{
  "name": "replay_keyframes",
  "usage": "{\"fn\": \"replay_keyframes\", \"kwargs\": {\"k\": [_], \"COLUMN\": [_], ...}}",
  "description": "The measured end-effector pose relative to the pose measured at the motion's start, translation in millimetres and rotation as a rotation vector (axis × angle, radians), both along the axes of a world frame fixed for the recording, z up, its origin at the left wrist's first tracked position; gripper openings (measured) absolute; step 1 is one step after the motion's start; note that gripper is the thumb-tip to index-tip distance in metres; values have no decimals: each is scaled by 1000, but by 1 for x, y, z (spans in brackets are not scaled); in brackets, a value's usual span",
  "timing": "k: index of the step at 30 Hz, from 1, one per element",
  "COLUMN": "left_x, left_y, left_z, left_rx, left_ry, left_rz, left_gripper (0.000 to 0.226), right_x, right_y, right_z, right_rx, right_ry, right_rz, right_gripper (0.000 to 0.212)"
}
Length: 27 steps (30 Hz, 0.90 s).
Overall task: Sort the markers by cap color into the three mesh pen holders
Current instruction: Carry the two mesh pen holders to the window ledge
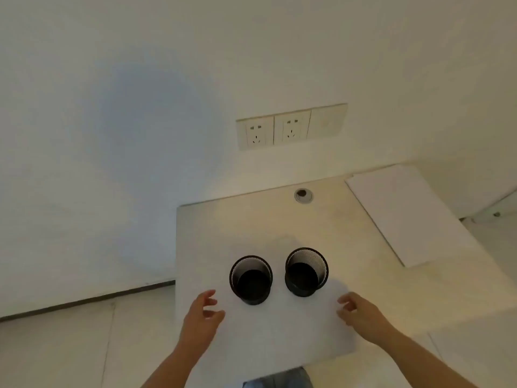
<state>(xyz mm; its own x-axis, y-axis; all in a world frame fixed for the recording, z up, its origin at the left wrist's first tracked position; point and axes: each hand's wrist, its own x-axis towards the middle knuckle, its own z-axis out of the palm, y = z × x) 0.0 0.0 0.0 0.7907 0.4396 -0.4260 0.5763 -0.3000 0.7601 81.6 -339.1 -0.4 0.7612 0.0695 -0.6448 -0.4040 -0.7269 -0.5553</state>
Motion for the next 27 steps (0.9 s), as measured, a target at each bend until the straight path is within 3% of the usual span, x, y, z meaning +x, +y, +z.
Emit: {"fn": "replay_keyframes", "kwargs": {"k": [4, 7, 12, 16, 20, 27], "left_x": [16, 22, 36, 46, 50, 39], "left_y": [-20, -26, -38, -52, -60, -54], "left_z": [-14, -23, -27, -27, -21, -1], "left_rx": [-1, 36, -32, -158, -147, -119], "left_ry": [9, -94, -153, -232, -251, -179], "left_rz": [-187, -230, -170, -37, 17, 181], "left_gripper": [80, 99, 116, 110, 93, 92], "right_x": [15, 20, 28, 26, 27, 29], "right_y": [10, 24, 43, 53, 65, 77], "right_z": [-6, -10, -15, -16, -8, 2], "right_rx": [82, 202, 255, 338, 388, 318], "right_ry": [-80, -145, -275, -345, -401, -357], "right_rz": [-7, -24, -20, -71, -123, -167], "right_gripper": [48, 70, 80, 85, 81, 78]}}
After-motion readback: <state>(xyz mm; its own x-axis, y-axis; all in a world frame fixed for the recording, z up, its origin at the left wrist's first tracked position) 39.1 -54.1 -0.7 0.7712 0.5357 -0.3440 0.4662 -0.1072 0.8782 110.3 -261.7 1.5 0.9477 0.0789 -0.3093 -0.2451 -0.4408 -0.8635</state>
